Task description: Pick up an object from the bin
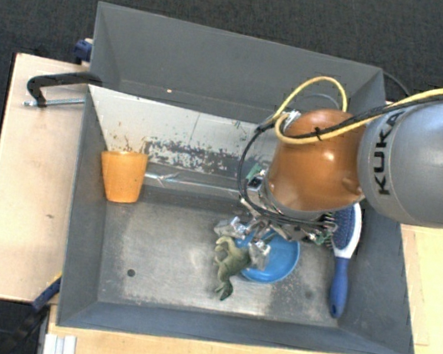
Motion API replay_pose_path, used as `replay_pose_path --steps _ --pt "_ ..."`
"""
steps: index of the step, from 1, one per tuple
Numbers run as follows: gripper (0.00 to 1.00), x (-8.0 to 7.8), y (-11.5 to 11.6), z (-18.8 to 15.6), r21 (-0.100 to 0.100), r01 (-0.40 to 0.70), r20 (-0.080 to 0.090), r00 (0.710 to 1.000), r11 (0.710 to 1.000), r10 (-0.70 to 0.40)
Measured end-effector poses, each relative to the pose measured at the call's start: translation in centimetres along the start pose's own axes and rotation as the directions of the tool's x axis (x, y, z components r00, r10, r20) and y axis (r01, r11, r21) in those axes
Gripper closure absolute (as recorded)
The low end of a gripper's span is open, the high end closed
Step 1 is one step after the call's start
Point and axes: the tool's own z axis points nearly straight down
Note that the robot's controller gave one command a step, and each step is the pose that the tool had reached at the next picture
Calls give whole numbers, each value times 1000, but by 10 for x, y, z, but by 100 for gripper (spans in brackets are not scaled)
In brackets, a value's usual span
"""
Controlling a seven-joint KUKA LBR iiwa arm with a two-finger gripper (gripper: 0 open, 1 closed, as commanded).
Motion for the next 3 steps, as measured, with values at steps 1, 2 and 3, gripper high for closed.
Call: replay_pose_path --steps 1,2,3 --pt "100 -27 20 -56 6 318 4 948 948 -318" --pt "100 -38 15 -156 11 349 5 937 937 -349" --pt "100 -28 23 -228 10 221 5 975 975 -221"
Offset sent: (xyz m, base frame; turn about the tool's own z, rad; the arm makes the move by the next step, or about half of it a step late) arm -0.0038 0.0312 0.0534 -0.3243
